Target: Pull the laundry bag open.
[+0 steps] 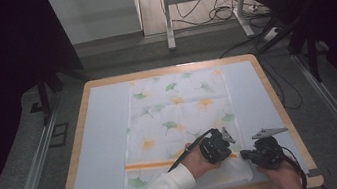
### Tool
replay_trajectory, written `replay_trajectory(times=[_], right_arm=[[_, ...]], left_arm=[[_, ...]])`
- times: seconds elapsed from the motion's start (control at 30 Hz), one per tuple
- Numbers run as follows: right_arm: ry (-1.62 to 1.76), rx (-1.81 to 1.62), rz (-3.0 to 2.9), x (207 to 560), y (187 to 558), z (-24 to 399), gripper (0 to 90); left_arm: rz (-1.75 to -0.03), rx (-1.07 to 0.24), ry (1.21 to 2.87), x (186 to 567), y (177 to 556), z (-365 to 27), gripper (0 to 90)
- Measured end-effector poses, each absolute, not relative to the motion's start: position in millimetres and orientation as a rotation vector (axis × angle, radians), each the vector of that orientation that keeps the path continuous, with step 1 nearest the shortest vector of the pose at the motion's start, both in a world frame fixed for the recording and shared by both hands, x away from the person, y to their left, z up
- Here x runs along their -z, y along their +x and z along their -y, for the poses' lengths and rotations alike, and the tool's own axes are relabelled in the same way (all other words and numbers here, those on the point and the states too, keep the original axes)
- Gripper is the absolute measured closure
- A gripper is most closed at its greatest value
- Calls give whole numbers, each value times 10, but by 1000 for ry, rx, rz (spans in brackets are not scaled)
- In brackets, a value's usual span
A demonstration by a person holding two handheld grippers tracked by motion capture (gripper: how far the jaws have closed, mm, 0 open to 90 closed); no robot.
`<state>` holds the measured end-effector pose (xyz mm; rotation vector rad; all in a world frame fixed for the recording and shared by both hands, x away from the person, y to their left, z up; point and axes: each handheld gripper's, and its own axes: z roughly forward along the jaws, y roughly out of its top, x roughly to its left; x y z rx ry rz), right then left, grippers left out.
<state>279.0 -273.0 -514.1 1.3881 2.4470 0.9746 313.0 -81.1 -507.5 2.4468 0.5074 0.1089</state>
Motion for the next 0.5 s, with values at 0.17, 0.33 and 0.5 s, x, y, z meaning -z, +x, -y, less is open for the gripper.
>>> replay_trajectory(times=[0.17,0.33,0.5], right_arm=[[1388,-976,-2446,5143,2789,2731,896],[1384,-975,-2448,5144,2788,2732,897],[1382,-977,-2447,5145,2787,2732,897]], left_arm=[[-549,-84,2436,5085,3138,776,900],[-585,-51,2425,5099,3147,739,900],[-588,-21,2419,5119,3170,688,900]])
